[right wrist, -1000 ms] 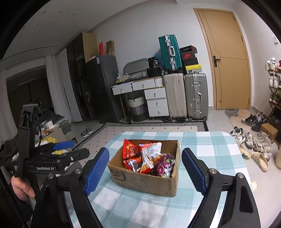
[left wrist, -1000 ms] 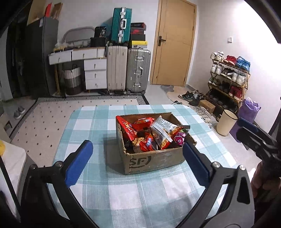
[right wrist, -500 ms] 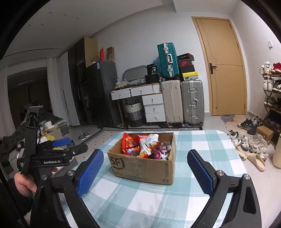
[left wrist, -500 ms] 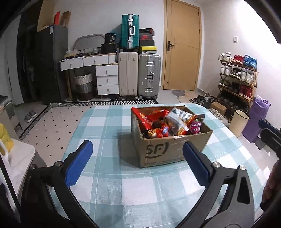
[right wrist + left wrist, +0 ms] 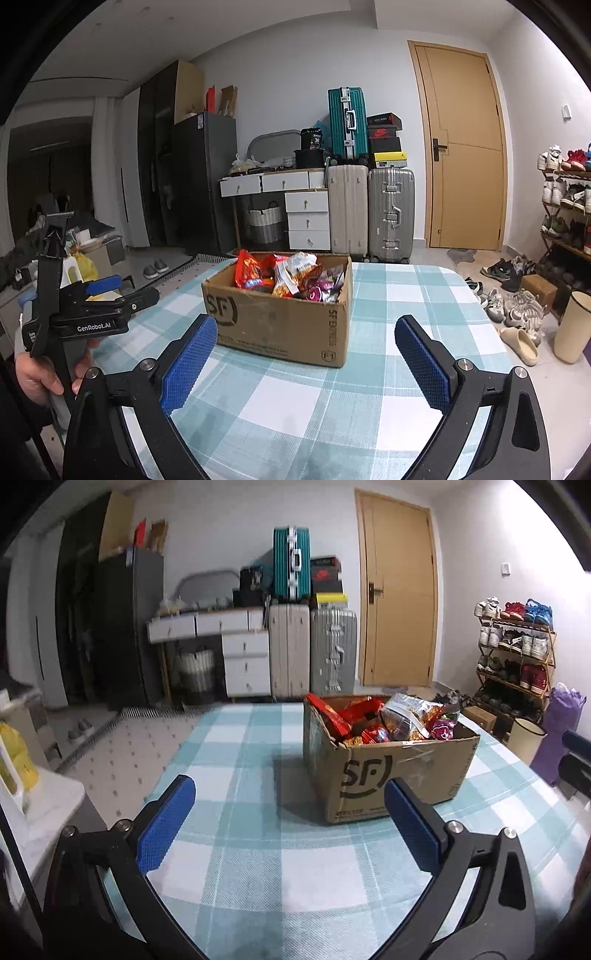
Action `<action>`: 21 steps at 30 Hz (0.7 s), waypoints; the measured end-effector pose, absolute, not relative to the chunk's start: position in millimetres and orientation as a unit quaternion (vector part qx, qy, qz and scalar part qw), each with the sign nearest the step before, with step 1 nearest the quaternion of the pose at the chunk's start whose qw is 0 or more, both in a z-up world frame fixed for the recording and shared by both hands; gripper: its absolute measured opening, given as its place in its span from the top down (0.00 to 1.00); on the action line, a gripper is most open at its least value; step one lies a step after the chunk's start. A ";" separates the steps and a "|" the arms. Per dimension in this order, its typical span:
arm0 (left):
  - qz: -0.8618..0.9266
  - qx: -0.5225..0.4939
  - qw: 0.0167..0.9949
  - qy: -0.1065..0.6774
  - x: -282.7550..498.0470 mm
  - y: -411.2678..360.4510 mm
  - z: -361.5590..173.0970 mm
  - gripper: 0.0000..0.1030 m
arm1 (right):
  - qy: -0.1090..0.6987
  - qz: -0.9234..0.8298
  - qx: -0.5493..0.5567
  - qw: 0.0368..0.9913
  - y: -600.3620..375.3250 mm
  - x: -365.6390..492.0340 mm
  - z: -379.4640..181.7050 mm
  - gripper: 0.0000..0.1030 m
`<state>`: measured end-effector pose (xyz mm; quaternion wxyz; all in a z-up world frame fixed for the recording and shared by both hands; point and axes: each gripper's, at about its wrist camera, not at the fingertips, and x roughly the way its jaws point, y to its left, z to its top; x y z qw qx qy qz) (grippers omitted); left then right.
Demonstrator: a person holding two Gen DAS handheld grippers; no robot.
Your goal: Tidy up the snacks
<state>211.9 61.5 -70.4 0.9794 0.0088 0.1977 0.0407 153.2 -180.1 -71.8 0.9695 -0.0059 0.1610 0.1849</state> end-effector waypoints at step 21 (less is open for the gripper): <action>0.036 -0.009 0.978 0.208 220.3 67.0 -102.1 0.01 | 0.162 0.164 -0.001 0.973 -189.3 175.4 -119.7 0.04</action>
